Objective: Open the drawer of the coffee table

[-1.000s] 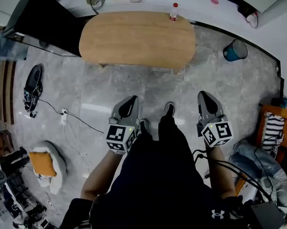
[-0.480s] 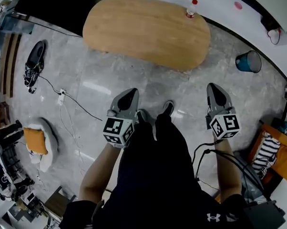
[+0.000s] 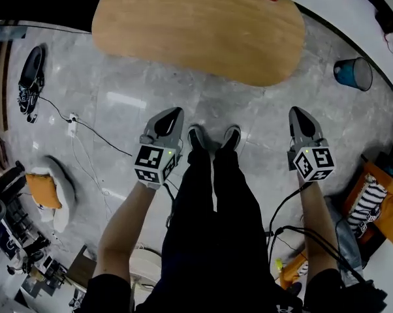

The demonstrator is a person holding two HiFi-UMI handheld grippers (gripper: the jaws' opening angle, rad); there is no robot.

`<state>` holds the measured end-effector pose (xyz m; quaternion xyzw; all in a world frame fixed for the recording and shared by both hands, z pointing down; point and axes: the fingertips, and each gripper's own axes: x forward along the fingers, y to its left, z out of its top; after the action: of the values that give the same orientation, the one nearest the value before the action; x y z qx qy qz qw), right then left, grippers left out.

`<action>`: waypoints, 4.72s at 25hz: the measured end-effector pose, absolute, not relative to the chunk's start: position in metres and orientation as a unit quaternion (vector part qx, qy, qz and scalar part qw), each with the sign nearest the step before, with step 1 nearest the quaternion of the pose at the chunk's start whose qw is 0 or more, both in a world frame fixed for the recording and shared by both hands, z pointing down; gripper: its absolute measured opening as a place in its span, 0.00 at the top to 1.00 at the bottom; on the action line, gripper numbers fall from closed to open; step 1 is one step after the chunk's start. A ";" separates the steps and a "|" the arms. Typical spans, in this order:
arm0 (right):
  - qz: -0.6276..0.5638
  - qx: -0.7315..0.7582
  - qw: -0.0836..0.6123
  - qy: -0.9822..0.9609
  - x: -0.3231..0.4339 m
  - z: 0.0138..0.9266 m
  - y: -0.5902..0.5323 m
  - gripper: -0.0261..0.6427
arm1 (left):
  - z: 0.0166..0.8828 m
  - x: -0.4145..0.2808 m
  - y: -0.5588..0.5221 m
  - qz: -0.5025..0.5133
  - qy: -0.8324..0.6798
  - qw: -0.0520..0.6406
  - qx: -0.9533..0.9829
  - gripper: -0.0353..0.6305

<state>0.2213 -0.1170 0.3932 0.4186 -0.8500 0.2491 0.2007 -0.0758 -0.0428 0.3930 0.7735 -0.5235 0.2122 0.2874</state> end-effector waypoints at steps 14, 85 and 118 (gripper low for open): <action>0.230 0.446 0.198 -0.842 0.226 0.560 -0.125 0.96 | 0.561 -0.108 -0.073 0.236 -0.500 0.278 0.785 0.94; 0.218 0.380 0.174 -0.882 0.172 0.733 -0.138 0.54 | 0.767 -0.141 -0.145 -0.170 -0.429 0.469 0.753 0.30; 0.264 0.408 0.303 -0.820 0.172 0.733 -0.131 0.57 | 0.744 -0.152 -0.151 0.344 -0.486 0.266 0.758 0.36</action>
<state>0.1717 -0.1306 0.7325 0.4080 -0.8196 0.2642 0.3032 -0.1521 -0.1512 0.7440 0.7582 -0.4858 0.3444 0.2656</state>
